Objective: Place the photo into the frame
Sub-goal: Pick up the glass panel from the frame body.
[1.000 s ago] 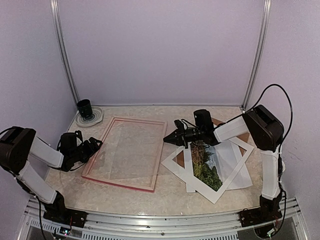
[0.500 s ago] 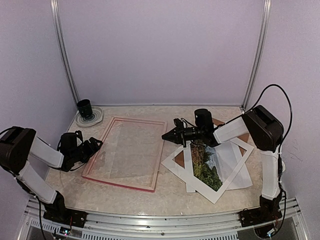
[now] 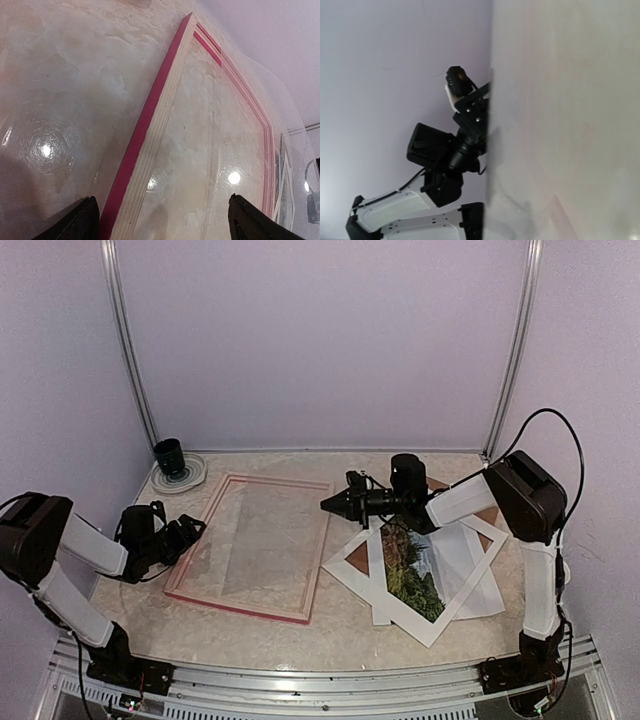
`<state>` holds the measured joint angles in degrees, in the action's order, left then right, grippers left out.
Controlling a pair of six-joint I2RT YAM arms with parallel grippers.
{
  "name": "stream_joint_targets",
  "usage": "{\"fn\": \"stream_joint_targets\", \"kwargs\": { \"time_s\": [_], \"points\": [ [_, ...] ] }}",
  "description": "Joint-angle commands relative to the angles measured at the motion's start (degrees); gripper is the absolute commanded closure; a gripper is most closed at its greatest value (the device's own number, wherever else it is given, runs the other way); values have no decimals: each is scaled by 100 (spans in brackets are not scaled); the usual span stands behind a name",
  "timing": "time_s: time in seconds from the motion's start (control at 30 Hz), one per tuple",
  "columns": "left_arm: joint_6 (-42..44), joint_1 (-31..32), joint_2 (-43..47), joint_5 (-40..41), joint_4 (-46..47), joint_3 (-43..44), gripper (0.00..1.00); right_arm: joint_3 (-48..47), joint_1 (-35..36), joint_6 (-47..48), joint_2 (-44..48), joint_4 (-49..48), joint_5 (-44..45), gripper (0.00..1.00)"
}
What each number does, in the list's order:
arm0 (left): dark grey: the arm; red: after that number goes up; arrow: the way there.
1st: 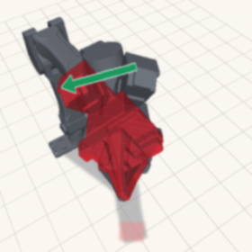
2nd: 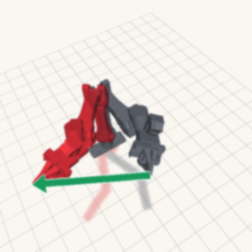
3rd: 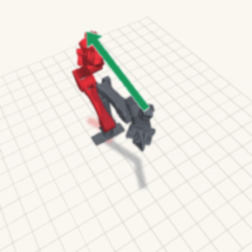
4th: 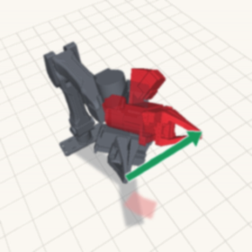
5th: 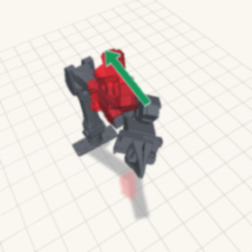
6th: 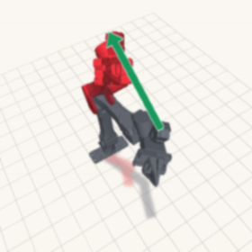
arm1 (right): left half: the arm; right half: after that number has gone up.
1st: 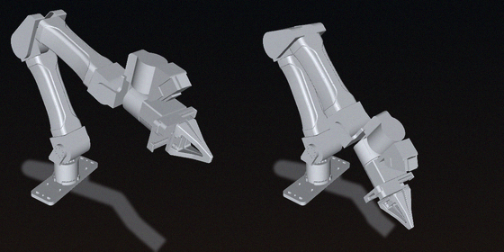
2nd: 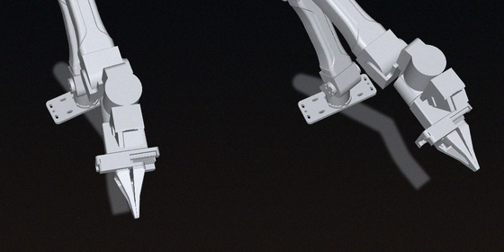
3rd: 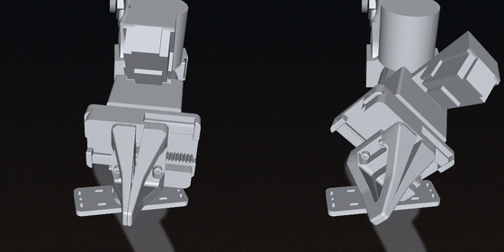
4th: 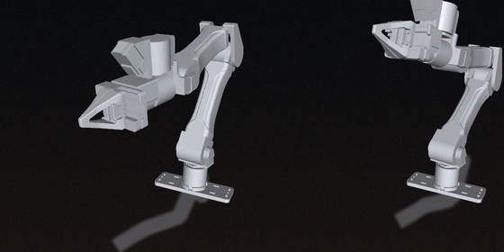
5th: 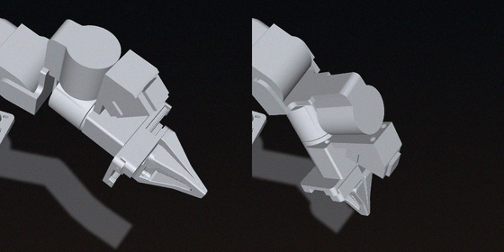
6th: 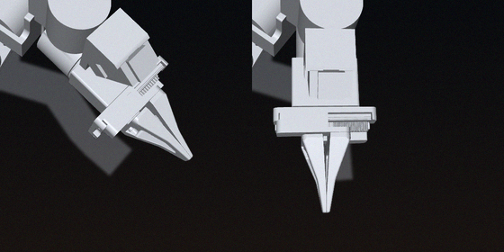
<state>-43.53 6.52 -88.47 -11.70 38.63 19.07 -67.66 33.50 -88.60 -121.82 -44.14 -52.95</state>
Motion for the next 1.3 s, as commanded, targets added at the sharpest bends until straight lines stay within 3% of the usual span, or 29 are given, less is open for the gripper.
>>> {"fn": "stream_joint_targets", "kwargs": {
  "time_s": [0.0,0.7,1.27],
  "points": [
    [-60,64,-117,-138,35,-47,12,-172,112,-261,-6,-418,21,100],
    [-206,226,-75,-383,389,-122,12,-945,302,-562,-148,-489,303,100],
    [-279,207,220,-409,582,-290,11,-1086,493,-25,-489,-208,230,100]
  ]
}}
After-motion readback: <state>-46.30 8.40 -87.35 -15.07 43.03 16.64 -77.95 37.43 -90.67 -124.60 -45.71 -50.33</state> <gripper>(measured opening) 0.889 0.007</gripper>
